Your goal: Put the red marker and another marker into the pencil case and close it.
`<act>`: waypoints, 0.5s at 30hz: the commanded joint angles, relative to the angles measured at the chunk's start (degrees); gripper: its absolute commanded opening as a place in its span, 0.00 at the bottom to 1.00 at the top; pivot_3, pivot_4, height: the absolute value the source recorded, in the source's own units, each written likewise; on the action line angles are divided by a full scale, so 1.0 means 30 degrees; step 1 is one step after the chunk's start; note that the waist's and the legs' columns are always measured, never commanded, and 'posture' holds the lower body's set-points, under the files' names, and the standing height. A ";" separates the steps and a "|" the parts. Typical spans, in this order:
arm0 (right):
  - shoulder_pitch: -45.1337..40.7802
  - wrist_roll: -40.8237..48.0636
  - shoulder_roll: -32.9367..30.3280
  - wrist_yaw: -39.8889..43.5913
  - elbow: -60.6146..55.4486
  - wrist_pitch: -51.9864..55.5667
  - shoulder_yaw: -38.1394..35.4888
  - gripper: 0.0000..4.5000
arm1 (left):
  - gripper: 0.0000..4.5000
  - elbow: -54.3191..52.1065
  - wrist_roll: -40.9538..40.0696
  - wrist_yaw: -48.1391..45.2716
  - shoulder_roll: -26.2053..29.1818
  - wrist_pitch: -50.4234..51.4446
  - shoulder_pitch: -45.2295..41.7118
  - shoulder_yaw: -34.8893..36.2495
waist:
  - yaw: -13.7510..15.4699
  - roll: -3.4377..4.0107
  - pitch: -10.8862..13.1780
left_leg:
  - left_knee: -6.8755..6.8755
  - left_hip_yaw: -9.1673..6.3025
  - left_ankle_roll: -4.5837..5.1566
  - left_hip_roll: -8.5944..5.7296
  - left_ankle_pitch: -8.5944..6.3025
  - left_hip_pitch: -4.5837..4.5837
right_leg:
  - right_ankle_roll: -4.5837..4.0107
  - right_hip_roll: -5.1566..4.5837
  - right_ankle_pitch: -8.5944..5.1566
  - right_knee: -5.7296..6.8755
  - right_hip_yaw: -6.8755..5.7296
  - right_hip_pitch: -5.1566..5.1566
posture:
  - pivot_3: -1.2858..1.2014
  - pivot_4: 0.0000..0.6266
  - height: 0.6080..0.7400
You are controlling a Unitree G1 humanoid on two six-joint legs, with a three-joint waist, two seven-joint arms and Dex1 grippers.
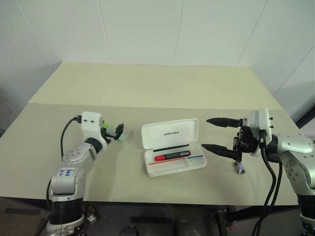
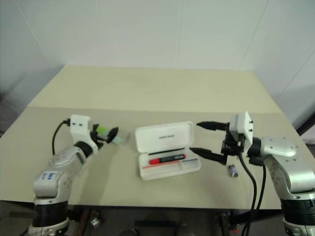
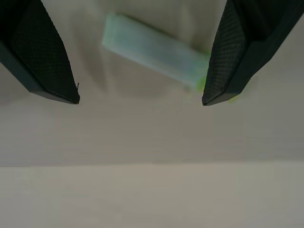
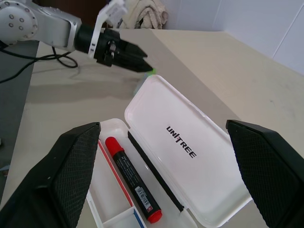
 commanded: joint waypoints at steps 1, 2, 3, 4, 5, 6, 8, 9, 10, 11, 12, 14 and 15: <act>0.0149 0.0206 -0.0165 -0.0219 -0.0921 0.0068 -0.0353 1.00 | 0.97 -0.1163 0.1103 0.2432 -0.1121 0.2250 -0.0558 -0.0686 | 0.0005 0.0000 0.0000 | 0.0001 0.0002 0.0000 -0.0002 0.0000 0.0003 | 0.0000 0.0000 0.0000 -0.0001 0.0001 0.0000 | 0.52 0.24 1.00; 0.0190 0.0196 -0.0151 -0.0243 -0.0970 0.0075 -0.0329 1.00 | 0.97 -0.1153 0.1388 0.3017 -0.1475 0.2769 -0.0735 -0.0775 | -0.0001 -0.0001 0.0000 | 0.0005 0.0001 -0.0001 -0.0005 0.0000 0.0003 | 0.0000 0.0000 0.0000 -0.0002 0.0001 0.0001 | 0.52 0.24 1.00; 0.0201 0.0199 -0.0130 -0.0277 -0.1006 0.0105 -0.0308 1.00 | 0.97 -0.1112 0.1912 0.3695 -0.1714 0.3276 -0.0929 -0.1010 | 0.0000 -0.0003 0.0001 | 0.0010 0.0001 0.0000 -0.0006 0.0000 0.0002 | 0.0001 0.0002 0.0000 -0.0002 0.0001 0.0001 | 0.52 0.24 1.00; 0.0202 0.0193 -0.0113 -0.0291 -0.1030 0.0127 -0.0286 1.00 | 0.97 -0.1065 0.2262 0.4040 -0.1800 0.3579 -0.1088 -0.1284 | 0.0004 -0.0006 0.0002 | 0.0013 0.0001 -0.0001 -0.0006 0.0001 0.0000 | 0.0000 0.0004 0.0000 -0.0008 0.0001 0.0001 | 0.52 0.24 1.00; 0.0198 0.0193 -0.0104 -0.0303 -0.1045 0.0147 -0.0275 1.00 | 0.97 -0.1052 0.2512 0.4208 -0.1839 0.3780 -0.1197 -0.1477 | -0.0008 -0.0005 0.0002 | 0.0023 0.0001 -0.0001 -0.0008 0.0001 -0.0004 | -0.0001 0.0005 -0.0001 -0.0013 0.0001 0.0001 | 0.52 0.24 1.00; 0.0195 0.0193 -0.0101 -0.0309 -0.1051 0.0157 -0.0267 1.00 | 0.97 -0.1054 0.2667 0.4294 -0.1867 0.3926 -0.1273 -0.1591 | -0.0024 -0.0005 0.0002 | 0.0023 0.0003 -0.0001 -0.0008 0.0002 -0.0005 | -0.0003 0.0006 -0.0002 -0.0026 0.0002 0.0002 | 0.52 0.24 1.00; 0.0185 0.0195 -0.0084 -0.0317 -0.1040 0.0157 -0.0243 1.00 | 0.97 -0.1030 0.3144 0.4758 -0.2011 0.4300 -0.1472 -0.1719 | -0.0059 -0.0005 0.0002 | 0.0021 0.0014 -0.0002 -0.0009 0.0002 -0.0003 | -0.0034 0.0006 -0.0018 -0.0039 0.0007 0.0003 | 0.52 0.24 1.00; 0.0133 0.0188 -0.0058 -0.0289 -0.0968 0.0139 -0.0197 1.00 | 0.97 -0.0828 0.3772 0.5389 -0.2046 0.5289 -0.1860 -0.2009 | -0.0056 -0.0005 0.0002 | 0.0019 0.0015 -0.0002 -0.0009 0.0002 -0.0004 | -0.0047 0.0005 -0.0025 -0.0046 0.0007 0.0003 | 0.52 0.24 1.00; 0.0058 0.0175 -0.0022 -0.0223 -0.0867 0.0104 -0.0116 1.00 | 0.97 -0.0617 0.4286 0.5921 -0.2160 0.6158 -0.2292 -0.2268 | -0.0031 -0.0006 0.0003 | 0.0016 0.0014 -0.0002 -0.0009 0.0002 -0.0005 | -0.0046 0.0004 -0.0025 -0.0051 0.0007 0.0004 | 0.52 0.24 1.00; 0.0006 0.0168 0.0006 -0.0195 -0.0826 0.0094 -0.0050 1.00 | 0.97 -0.0498 0.4643 0.6228 -0.2240 0.6804 -0.2600 -0.2422 | -0.0014 -0.0006 0.0002 | 0.0018 0.0011 -0.0002 -0.0009 0.0002 -0.0011 | -0.0032 0.0006 -0.0018 -0.0053 0.0005 0.0004 | 0.52 0.24 1.00; -0.0058 0.0178 0.0047 -0.0165 -0.0788 0.0085 0.0022 1.00 | 0.97 -0.0356 0.4841 0.6405 -0.2427 0.7267 -0.2859 -0.2476 | 0.0004 -0.0006 0.0002 | 0.0018 0.0011 -0.0002 -0.0010 0.0002 -0.0012 | -0.0027 0.0005 -0.0016 -0.0060 0.0006 0.0004 | 0.52 0.24 1.00; -0.0169 0.0172 0.0100 -0.0139 -0.0722 0.0071 0.0131 1.00 | 0.97 -0.0103 0.5226 0.6715 -0.2825 0.8018 -0.3194 -0.2426 | -0.0005 -0.0006 0.0002 | 0.0019 0.0012 -0.0001 -0.0015 0.0002 -0.0020 | -0.0026 0.0003 -0.0015 -0.0083 0.0006 0.0008 | 0.52 0.24 1.00; -0.0229 0.0150 0.0118 -0.0102 -0.0673 0.0046 0.0175 1.00 | 0.97 0.0029 0.5312 0.6814 -0.3092 0.8263 -0.3349 -0.2267 | -0.0032 -0.0006 0.0002 | 0.0013 0.0015 -0.0001 -0.0016 0.0001 -0.0022 | -0.0025 0.0002 -0.0014 -0.0097 0.0007 0.0008 | 0.52 0.24 1.00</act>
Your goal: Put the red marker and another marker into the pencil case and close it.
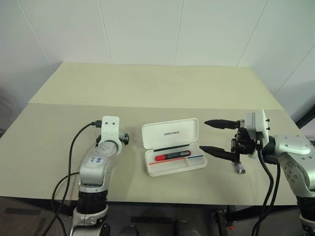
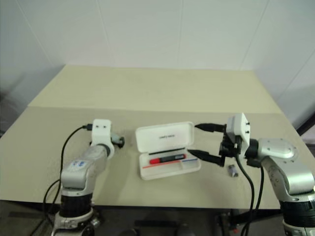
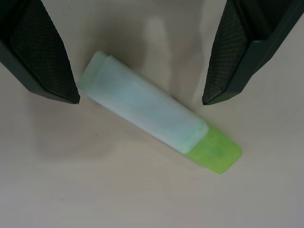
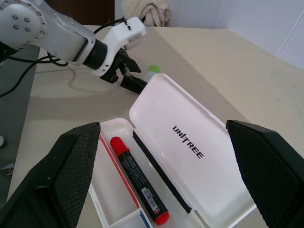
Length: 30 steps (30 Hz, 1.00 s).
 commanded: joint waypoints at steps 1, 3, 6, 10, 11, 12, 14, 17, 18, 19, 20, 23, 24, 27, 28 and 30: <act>-0.0421 0.0155 0.0056 0.0097 -0.0191 -0.0209 -0.0106 1.00 | 0.97 0.0158 0.0944 0.0712 -0.0572 0.1106 -0.0600 0.0160 | -0.0037 0.0000 0.0000 | -0.0009 0.0000 0.0000 0.0000 -0.0001 0.0001 | 0.0005 -0.0001 0.0002 -0.0002 0.0000 0.0000 | 0.52 0.24 1.00; -0.0552 0.0119 0.0083 0.0154 -0.0082 -0.0244 -0.0062 1.00 | 0.97 0.0566 0.1232 0.0868 -0.0843 0.1155 -0.0875 0.0334 | -0.0005 0.0000 0.0000 | -0.0021 -0.0006 -0.0002 0.0002 -0.0003 0.0002 | 0.0036 0.0001 0.0017 -0.0003 -0.0005 -0.0002 | 0.52 0.24 1.00; -0.0697 0.0050 0.0111 0.0246 0.0103 -0.0329 -0.0037 1.00 | 0.97 0.1280 0.1500 0.1114 -0.1232 0.0927 -0.1299 0.0636 | 0.0037 0.0000 0.0000 | -0.0015 -0.0004 -0.0003 0.0002 -0.0003 0.0004 | 0.0038 0.0000 0.0017 -0.0004 -0.0005 0.0000 | 0.52 0.24 1.00; -0.0762 -0.0026 0.0163 0.0312 0.0205 -0.0411 -0.0026 1.00 | 0.97 0.1968 0.1868 0.1452 -0.1524 0.0288 -0.1714 0.1218 | 0.0041 0.0000 0.0000 | 0.0013 -0.0002 0.0001 -0.0002 0.0003 0.0008 | -0.0024 0.0000 -0.0005 -0.0023 -0.0004 0.0020 | 0.52 0.24 1.00; -0.0766 -0.0040 0.0178 0.0320 0.0216 -0.0422 -0.0026 1.00 | 0.97 0.2049 0.1887 0.1528 -0.1606 0.0092 -0.1766 0.1433 | -0.0012 0.0000 0.0000 | 0.0014 -0.0001 0.0002 -0.0002 0.0007 0.0007 | -0.0053 0.0000 -0.0013 -0.0034 -0.0003 0.0021 | 0.52 0.24 1.00; -0.0756 -0.0052 0.0196 0.0312 0.0199 -0.0428 -0.0027 1.00 | 0.97 0.2098 0.1920 0.1541 -0.1599 -0.0033 -0.1772 0.1525 | -0.0046 0.0000 0.0000 | 0.0014 0.0003 0.0006 -0.0002 0.0010 0.0007 | -0.0100 0.0000 -0.0021 -0.0052 0.0002 0.0025 | 0.52 0.24 1.00; -0.0732 -0.0095 0.0225 0.0337 0.0238 -0.0477 -0.0049 1.00 | 0.97 0.2154 0.1953 0.1613 -0.1607 -0.0350 -0.1711 0.1739 | -0.0077 0.0000 0.0000 | 0.0016 0.0006 0.0010 -0.0002 0.0014 0.0008 | -0.0111 0.0000 -0.0022 -0.0061 0.0006 0.0034 | 0.52 0.24 1.00; -0.0696 -0.0140 0.0246 0.0393 0.0333 -0.0556 -0.0078 1.00 | 0.97 0.1994 0.1800 0.1652 -0.1869 -0.0639 -0.1580 0.2169 | -0.0120 0.0000 0.0000 | 0.0014 0.0007 0.0009 -0.0002 0.0016 0.0007 | -0.0108 0.0000 -0.0017 -0.0065 0.0006 0.0034 | 0.52 0.24 1.00; -0.0689 -0.0155 0.0247 0.0416 0.0370 -0.0586 -0.0084 1.00 | 0.97 0.1859 0.1837 0.1758 -0.2000 -0.0604 -0.1518 0.2342 | -0.0122 0.0000 0.0000 | 0.0011 0.0006 0.0009 -0.0002 0.0016 0.0006 | -0.0090 0.0000 -0.0008 -0.0068 0.0006 0.0034 | 0.52 0.24 1.00; -0.0687 -0.0171 0.0247 0.0441 0.0421 -0.0624 -0.0086 1.00 | 0.97 0.1743 0.1834 0.1766 -0.2076 -0.0687 -0.1430 0.2452 | -0.0121 0.0000 0.0000 | 0.0007 0.0006 0.0009 -0.0002 0.0015 0.0004 | -0.0062 0.0000 0.0006 -0.0072 0.0005 0.0034 | 0.52 0.24 1.00; -0.0684 -0.0190 0.0245 0.0469 0.0477 -0.0677 -0.0081 1.00 | 0.97 0.1611 0.1865 0.1841 -0.2170 -0.0753 -0.1336 0.2596 | -0.0121 0.0000 0.0000 | 0.0002 0.0004 0.0009 -0.0002 0.0015 0.0004 | -0.0027 -0.0001 0.0022 -0.0074 0.0005 0.0034 | 0.52 0.24 1.00; -0.0645 -0.0228 0.0258 0.0519 0.0575 -0.0788 -0.0060 1.00 | 0.97 0.1348 0.1981 0.2106 -0.2416 -0.0521 -0.1212 0.3015 | -0.0145 0.0000 0.0000 | -0.0014 0.0006 0.0007 -0.0002 0.0013 0.0005 | 0.0072 0.0000 0.0072 -0.0086 0.0004 0.0032 | 0.52 0.24 1.00; -0.0626 -0.0240 0.0273 0.0527 0.0595 -0.0815 -0.0053 1.00 | 0.94 0.1298 0.1979 0.2132 -0.2469 -0.0508 -0.1157 0.3109 | -0.0161 0.0000 0.0000 | -0.0014 0.0005 0.0007 -0.0001 0.0012 0.0004 | 0.0072 0.0000 0.0072 -0.0091 0.0005 0.0032 | 0.52 0.24 1.00; -0.0528 -0.0282 0.0317 0.0554 0.0615 -0.0892 -0.0066 1.00 | 0.77 0.1093 0.2043 0.2144 -0.2516 -0.0310 -0.0966 0.3133 | -0.0259 0.0000 0.0000 | -0.0015 0.0007 0.0004 -0.0001 0.0007 0.0000 | 0.0074 0.0000 0.0073 -0.0105 0.0005 0.0032 | 0.52 0.24 1.00; -0.0505 -0.0302 0.0333 0.0570 0.0628 -0.0919 -0.0075 1.00 | 0.70 0.1033 0.2074 0.2151 -0.2527 -0.0207 -0.0921 0.3113 | -0.0300 0.0000 0.0000 | -0.0018 0.0006 0.0004 -0.0001 0.0006 -0.0002 | 0.0074 0.0000 0.0073 -0.0110 0.0005 0.0032 | 0.52 0.24 1.00; -0.0493 -0.0339 0.0372 0.0591 0.0651 -0.0954 -0.0079 1.00 | 0.56 0.0942 0.2122 0.2164 -0.2556 -0.0054 -0.0883 0.3128 | -0.0364 0.0000 0.0000 | -0.0025 0.0006 0.0004 0.0000 0.0005 -0.0002 | 0.0076 0.0000 0.0073 -0.0117 0.0004 0.0032 | 0.52 0.24 1.00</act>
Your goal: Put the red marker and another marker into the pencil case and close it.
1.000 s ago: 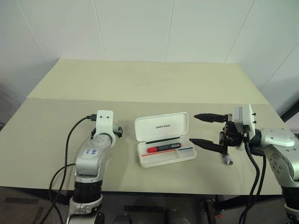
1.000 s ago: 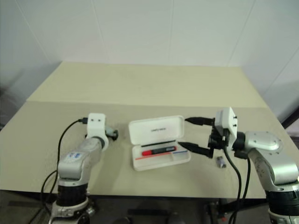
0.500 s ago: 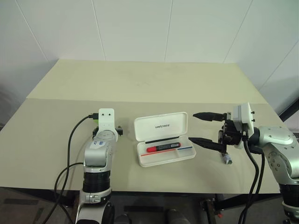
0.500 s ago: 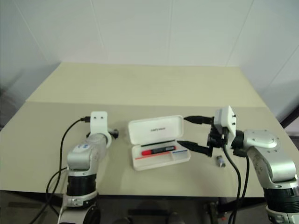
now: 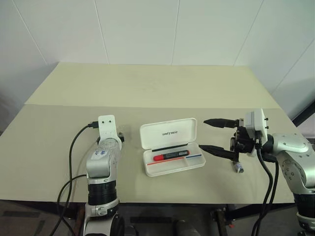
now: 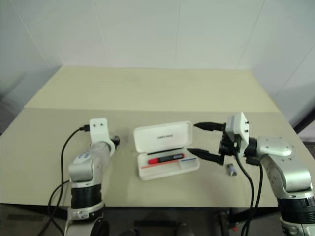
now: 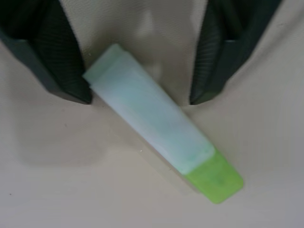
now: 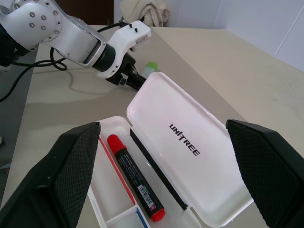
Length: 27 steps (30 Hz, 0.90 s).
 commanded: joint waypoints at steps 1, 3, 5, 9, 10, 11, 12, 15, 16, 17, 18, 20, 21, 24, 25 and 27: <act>-0.0050 0.0074 0.0089 0.0089 -0.0132 -0.0469 -0.0231 1.00 | 0.49 -0.0630 0.0708 0.0436 0.0010 0.0377 0.0309 0.0305 | -0.0056 0.0000 0.0000 | -0.0001 0.0000 0.0000 0.0000 -0.0001 0.0000 | 0.0001 0.0000 0.0000 -0.0002 0.0001 0.0000 | 0.52 0.24 1.00; -0.0036 0.0028 0.0114 0.0130 -0.0075 -0.0528 -0.0244 1.00 | 0.42 -0.0598 0.0906 0.0533 0.0044 0.0666 0.0269 0.0355 | -0.0093 0.0000 0.0000 | -0.0002 0.0001 -0.0001 0.0000 -0.0002 0.0000 | 0.0002 0.0000 0.0000 -0.0005 0.0000 0.0000 | 0.52 0.24 1.00; -0.0013 -0.0015 0.0128 0.0164 -0.0005 -0.0607 -0.0253 1.00 | 0.42 -0.0518 0.1107 0.0668 0.0064 0.0907 0.0235 0.0420 | -0.0111 0.0000 0.0000 | -0.0002 0.0001 -0.0001 0.0000 -0.0003 0.0002 | 0.0003 0.0000 -0.0001 -0.0005 0.0001 0.0000 | 0.52 0.24 1.00; 0.0015 -0.0100 0.0136 0.0216 0.0090 -0.0712 -0.0271 1.00 | 0.42 -0.0515 0.1286 0.0816 -0.0014 0.0841 0.0302 0.0608 | -0.0142 0.0001 0.0000 | 0.0000 0.0005 0.0000 0.0000 -0.0003 0.0003 | 0.0003 0.0001 0.0000 -0.0005 0.0002 0.0001 | 0.52 0.24 1.00; 0.0025 -0.0117 0.0137 0.0228 0.0106 -0.0728 -0.0281 1.00 | 0.42 -0.0537 0.1275 0.0859 -0.0077 0.0733 0.0314 0.0703 | -0.0145 0.0001 0.0000 | 0.0000 0.0004 0.0000 0.0000 -0.0003 0.0004 | 0.0003 0.0001 0.0000 -0.0004 0.0001 0.0000 | 0.52 0.24 1.00; 0.0044 -0.0141 0.0135 0.0245 0.0122 -0.0753 -0.0281 1.00 | 0.42 -0.0589 0.1118 0.0746 -0.0119 0.0340 0.0373 0.0811 | -0.0149 0.0001 0.0000 | 0.0000 0.0004 -0.0001 0.0000 -0.0003 0.0004 | 0.0003 0.0001 0.0000 -0.0004 0.0002 0.0000 | 0.52 0.24 1.00; 0.0059 -0.0161 0.0134 0.0262 0.0152 -0.0781 -0.0285 1.00 | 0.42 -0.0632 0.1066 0.0684 -0.0105 0.0033 0.0421 0.0827 | -0.0153 0.0001 0.0000 | -0.0002 0.0005 0.0000 0.0000 -0.0003 0.0005 | 0.0002 0.0001 0.0000 -0.0005 0.0001 0.0001 | 0.52 0.24 1.00; 0.0085 -0.0213 0.0139 0.0278 0.0175 -0.0825 -0.0272 1.00 | 0.30 -0.0785 0.0872 0.0427 -0.0144 -0.0666 0.0532 0.0888 | -0.0150 0.0001 0.0000 | -0.0002 0.0004 -0.0001 0.0001 -0.0003 0.0004 | 0.0002 0.0001 0.0000 -0.0005 0.0001 0.0000 | 0.52 0.24 1.00; 0.0084 -0.0222 0.0143 0.0281 0.0182 -0.0832 -0.0272 1.00 | 0.24 -0.0818 0.0843 0.0336 -0.0120 -0.0816 0.0562 0.0828 | -0.0147 0.0001 0.0000 | -0.0001 0.0004 -0.0001 0.0001 -0.0003 0.0003 | 0.0002 0.0001 0.0000 -0.0006 0.0001 0.0000 | 0.52 0.24 1.00; 0.0074 -0.0246 0.0152 0.0286 0.0207 -0.0853 -0.0267 1.00 | 0.24 -0.0800 0.0844 0.0358 -0.0181 -0.0724 0.0517 0.0868 | -0.0140 0.0000 0.0000 | -0.0001 0.0005 -0.0001 0.0001 -0.0003 0.0002 | 0.0002 0.0000 0.0000 -0.0008 0.0001 0.0000 | 0.52 0.24 1.00; 0.0072 -0.0264 0.0165 0.0283 0.0216 -0.0869 -0.0259 1.00 | 0.24 -0.0788 0.0892 0.0422 -0.0225 -0.0629 0.0483 0.0891 | -0.0136 0.0001 0.0000 | 0.0000 0.0004 -0.0001 0.0001 -0.0003 0.0001 | 0.0003 0.0000 0.0000 -0.0008 0.0002 0.0000 | 0.52 0.24 1.00; 0.0072 -0.0287 0.0197 0.0262 0.0224 -0.0903 -0.0230 1.00 | 0.24 -0.0738 0.0926 0.0457 -0.0255 -0.0604 0.0452 0.0904 | -0.0138 0.0001 0.0000 | 0.0000 0.0005 -0.0001 0.0001 -0.0003 0.0000 | 0.0003 0.0001 0.0000 -0.0009 0.0002 0.0000 | 0.52 0.24 1.00; 0.0071 -0.0300 0.0213 0.0258 0.0237 -0.0931 -0.0214 1.00 | 0.24 -0.0684 0.0930 0.0456 -0.0230 -0.0648 0.0440 0.0920 | -0.0139 0.0000 0.0000 | -0.0001 0.0005 -0.0001 0.0001 -0.0003 0.0001 | 0.0003 0.0001 0.0000 -0.0009 0.0002 0.0000 | 0.52 0.24 1.00; 0.0092 -0.0379 0.0302 0.0241 0.0297 -0.1041 -0.0160 1.00 | 0.24 -0.0550 0.1001 0.0558 -0.0092 -0.0698 0.0351 0.1090 | -0.0139 0.0000 0.0000 | -0.0001 0.0005 -0.0001 0.0001 -0.0003 0.0001 | 0.0002 0.0001 0.0000 -0.0011 0.0002 0.0000 | 0.52 0.24 1.00; 0.0088 -0.0403 0.0324 0.0241 0.0327 -0.1075 -0.0148 1.00 | 0.24 -0.0570 0.0925 0.0499 -0.0064 -0.0829 0.0314 0.1163 | -0.0140 0.0001 0.0000 | -0.0002 0.0005 -0.0001 0.0001 -0.0004 0.0001 | 0.0003 0.0001 0.0000 -0.0013 0.0001 0.0000 | 0.52 0.24 1.00; 0.0063 -0.0478 0.0370 0.0234 0.0393 -0.1159 -0.0098 1.00 | 0.24 -0.0791 0.0142 -0.0296 0.0018 -0.1870 0.0233 0.1489 | -0.0154 0.0000 0.0000 | -0.0002 0.0005 -0.0001 0.0001 -0.0004 0.0001 | 0.0001 0.0001 -0.0001 -0.0014 0.0002 0.0000 | 0.52 0.24 1.00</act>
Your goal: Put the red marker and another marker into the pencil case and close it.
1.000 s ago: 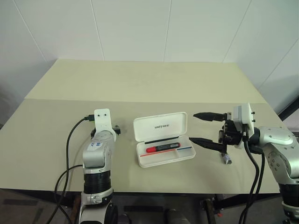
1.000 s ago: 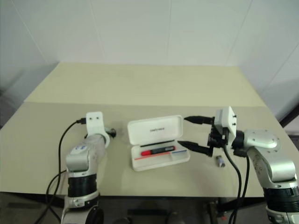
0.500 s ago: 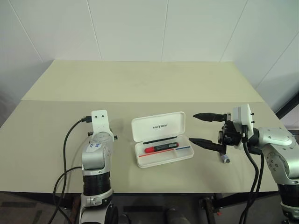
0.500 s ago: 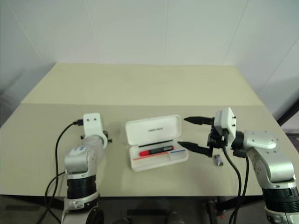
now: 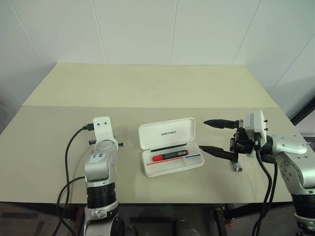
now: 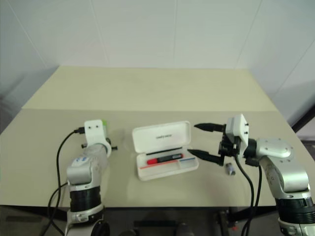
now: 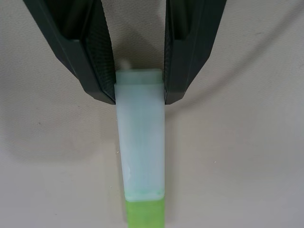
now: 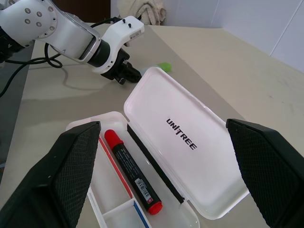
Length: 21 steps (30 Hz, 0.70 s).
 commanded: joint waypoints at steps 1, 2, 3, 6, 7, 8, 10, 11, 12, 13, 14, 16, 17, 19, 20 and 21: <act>-0.0034 -0.0059 0.0071 -0.0007 -0.0093 -0.0436 -0.0079 1.00 | 0.24 -0.0677 -0.0860 -0.1281 0.0532 -0.1860 -0.0162 0.0734 | -0.0003 -0.0001 0.0001 | -0.0002 0.0000 0.0000 0.0000 0.0000 0.0000 | 0.0000 0.0001 0.0000 0.0000 0.0000 0.0000 | 0.52 0.24 1.00; -0.0049 -0.0091 0.0092 0.0002 -0.0050 -0.0474 -0.0065 1.00 | 0.24 -0.0718 -0.1192 -0.1898 0.0758 -0.2399 -0.0183 0.0663 | 0.0013 -0.0001 0.0001 | -0.0007 -0.0001 0.0000 0.0001 0.0000 -0.0001 | -0.0001 0.0001 0.0000 0.0000 -0.0002 -0.0004 | 0.52 0.24 1.00; -0.0059 -0.0132 0.0118 0.0006 -0.0020 -0.0508 -0.0063 1.00 | 0.24 -0.0784 -0.1781 -0.2601 0.0864 -0.2933 -0.0283 0.0866 | 0.0053 0.0000 0.0000 | -0.0010 -0.0001 -0.0001 0.0001 0.0001 -0.0006 | -0.0002 0.0001 0.0000 0.0000 -0.0002 -0.0008 | 0.52 0.24 1.00; -0.0092 -0.0254 0.0112 0.0071 0.0134 -0.0688 -0.0142 1.00 | 0.24 -0.0995 -0.3425 -0.5384 0.1927 -0.4648 -0.0398 0.0770 | 0.0121 -0.0001 0.0000 | -0.0020 -0.0001 0.0000 0.0000 0.0001 -0.0021 | 0.0001 -0.0005 0.0001 -0.0026 -0.0003 -0.0007 | 0.52 0.24 1.00; -0.0110 -0.0245 0.0057 0.0113 0.0192 -0.0726 -0.0212 1.00 | 0.24 -0.1038 -0.3788 -0.6287 0.2480 -0.5244 -0.0326 0.0635 | 0.0133 0.0000 0.0000 | -0.0024 -0.0001 0.0001 0.0000 0.0000 -0.0026 | 0.0001 -0.0005 0.0001 -0.0031 -0.0003 -0.0008 | 0.52 0.24 1.00; -0.0126 -0.0208 -0.0002 0.0124 0.0223 -0.0728 -0.0300 1.00 | 0.24 -0.1053 -0.4141 -0.7055 0.2987 -0.5685 -0.0253 0.0603 | 0.0139 0.0000 0.0000 | -0.0038 -0.0001 0.0001 0.0000 0.0000 -0.0028 | 0.0001 -0.0008 0.0001 -0.0035 -0.0003 -0.0010 | 0.52 0.24 1.00; -0.0131 -0.0116 -0.0173 0.0229 0.0270 -0.0721 -0.0485 1.00 | 0.24 -0.0926 -0.4932 -0.8706 0.4008 -0.6668 -0.0106 0.0630 | 0.0157 0.0001 0.0000 | -0.0071 -0.0002 0.0001 0.0002 0.0000 -0.0024 | 0.0002 -0.0010 0.0002 -0.0033 -0.0004 -0.0017 | 0.52 0.24 1.00; -0.0119 -0.0057 -0.0265 0.0292 0.0270 -0.0699 -0.0587 1.00 | 0.24 -0.0708 -0.5131 -0.9395 0.4559 -0.7178 -0.0065 0.0567 | 0.0165 0.0001 0.0000 | -0.0090 -0.0003 0.0001 0.0001 0.0000 -0.0017 | 0.0002 -0.0013 0.0002 -0.0030 -0.0003 -0.0019 | 0.52 0.24 1.00; -0.0121 0.0071 -0.0394 0.0341 0.0159 -0.0573 -0.0723 1.00 | 0.24 -0.0447 -0.5472 -1.0246 0.5064 -0.7815 -0.0103 0.0544 | 0.0145 0.0001 0.0000 | -0.0098 -0.0004 0.0001 0.0002 0.0000 -0.0018 | 0.0002 -0.0013 0.0002 -0.0027 -0.0004 -0.0026 | 0.52 0.24 1.00; -0.0114 0.0251 -0.0533 0.0354 -0.0037 -0.0390 -0.0883 1.00 | 0.24 -0.0018 -0.5679 -1.1103 0.5691 -0.8611 -0.0177 0.0508 | 0.0140 0.0002 0.0000 | -0.0115 -0.0003 0.0000 0.0004 0.0000 -0.0019 | 0.0001 -0.0014 0.0002 -0.0023 -0.0003 -0.0035 | 0.52 0.24 1.00; -0.0112 0.0378 -0.0626 0.0355 -0.0174 -0.0262 -0.0982 1.00 | 0.24 0.0302 -0.5849 -1.1665 0.6100 -0.9176 -0.0225 0.0482 | 0.0137 0.0002 0.0000 | -0.0125 -0.0002 0.0000 0.0004 0.0000 -0.0015 | 0.0001 -0.0015 0.0002 -0.0022 -0.0003 -0.0037 | 0.52 0.24 1.00; -0.0078 0.0927 -0.0911 0.0217 -0.0797 0.0275 -0.1331 1.00 | 0.24 0.1314 -0.6540 -1.3399 0.6997 -1.0796 -0.0616 0.0661 | 0.0154 0.0004 -0.0001 | -0.0141 -0.0003 -0.0001 0.0007 -0.0001 -0.0014 | -0.0001 -0.0016 0.0001 -0.0018 -0.0004 -0.0043 | 0.52 0.24 1.00; -0.0050 0.1118 -0.1024 0.0147 -0.1026 0.0463 -0.1440 1.00 | 0.24 0.1695 -0.6837 -1.4007 0.7293 -1.1358 -0.0756 0.0688 | 0.0156 0.0004 -0.0001 | -0.0142 -0.0004 -0.0001 0.0007 -0.0001 -0.0013 | -0.0003 -0.0017 0.0000 -0.0015 -0.0005 -0.0045 | 0.52 0.24 1.00; -0.0003 0.1762 -0.1249 -0.0129 -0.1746 0.1163 -0.1730 1.00 | 0.24 0.2790 -0.6373 -1.5632 0.8646 -1.3296 -0.0977 -0.0050 | 0.0185 0.0002 0.0000 | -0.0146 -0.0004 -0.0001 0.0007 -0.0001 -0.0016 | -0.0004 -0.0017 0.0000 -0.0014 -0.0006 -0.0051 | 0.52 0.24 1.00; 0.0015 0.2223 -0.1328 -0.0374 -0.2203 0.1667 -0.1958 1.00 | 0.24 0.3496 -0.5876 -1.6845 0.9588 -1.4651 -0.1105 -0.0676 | 0.0162 0.0003 -0.0001 | -0.0145 -0.0004 0.0000 0.0007 -0.0001 -0.0019 | -0.0005 -0.0016 -0.0001 -0.0014 -0.0006 -0.0053 | 0.52 0.24 1.00; 0.0029 0.2551 -0.1378 -0.0578 -0.2546 0.2052 -0.2115 1.00 | 0.24 0.4083 -0.5590 -1.7704 1.0285 -1.5704 -0.1202 -0.1139 | 0.0148 0.0004 -0.0001 | -0.0153 -0.0005 -0.0001 0.0010 -0.0001 -0.0020 | -0.0010 -0.0014 -0.0002 -0.0012 -0.0006 -0.0059 | 0.52 0.24 1.00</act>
